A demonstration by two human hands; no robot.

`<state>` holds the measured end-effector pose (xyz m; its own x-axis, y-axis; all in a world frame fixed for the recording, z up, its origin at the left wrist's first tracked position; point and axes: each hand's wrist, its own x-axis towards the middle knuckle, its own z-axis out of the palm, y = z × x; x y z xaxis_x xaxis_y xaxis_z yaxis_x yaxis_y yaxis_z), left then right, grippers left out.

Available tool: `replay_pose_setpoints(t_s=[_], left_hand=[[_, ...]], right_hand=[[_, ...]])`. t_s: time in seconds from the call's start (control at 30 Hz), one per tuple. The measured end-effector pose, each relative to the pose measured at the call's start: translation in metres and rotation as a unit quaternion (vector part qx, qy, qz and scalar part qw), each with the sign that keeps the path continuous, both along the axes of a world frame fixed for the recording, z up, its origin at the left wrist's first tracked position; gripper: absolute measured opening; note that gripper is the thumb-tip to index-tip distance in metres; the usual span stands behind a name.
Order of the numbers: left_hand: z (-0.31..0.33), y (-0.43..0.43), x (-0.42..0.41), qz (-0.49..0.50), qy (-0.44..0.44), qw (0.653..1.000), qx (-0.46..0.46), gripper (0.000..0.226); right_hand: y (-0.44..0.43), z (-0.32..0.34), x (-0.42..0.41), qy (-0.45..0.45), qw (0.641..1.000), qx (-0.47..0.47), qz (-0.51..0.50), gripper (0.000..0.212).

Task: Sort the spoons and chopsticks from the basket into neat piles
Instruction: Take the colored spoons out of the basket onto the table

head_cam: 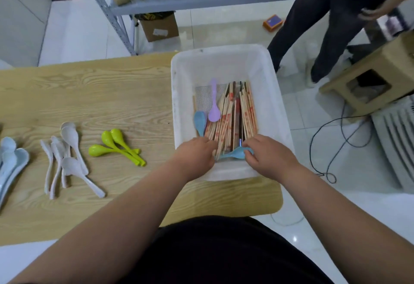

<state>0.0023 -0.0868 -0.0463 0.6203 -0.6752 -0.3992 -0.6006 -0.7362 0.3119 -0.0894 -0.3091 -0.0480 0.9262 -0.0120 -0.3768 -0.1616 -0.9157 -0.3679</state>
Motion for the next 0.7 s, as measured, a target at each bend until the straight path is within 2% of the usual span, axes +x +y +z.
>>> replay_pose_setpoints(t_s=[0.17, 0.33, 0.7], left_hand=[[-0.019, -0.045, 0.004, 0.008, 0.064, 0.993, 0.098, 0.031], [-0.028, -0.067, 0.004, -0.032, 0.058, 0.991, 0.115, 0.030], [-0.033, -0.084, 0.002, -0.012, 0.063, 0.989, 0.130, 0.022]], right_hand=[[-0.002, -0.002, 0.001, -0.010, 1.000, 0.016, -0.005, 0.033], [-0.003, -0.005, 0.002, -0.014, 1.000, 0.027, -0.005, 0.032], [-0.005, -0.007, 0.004, -0.009, 1.000, 0.024, -0.008, 0.038]])
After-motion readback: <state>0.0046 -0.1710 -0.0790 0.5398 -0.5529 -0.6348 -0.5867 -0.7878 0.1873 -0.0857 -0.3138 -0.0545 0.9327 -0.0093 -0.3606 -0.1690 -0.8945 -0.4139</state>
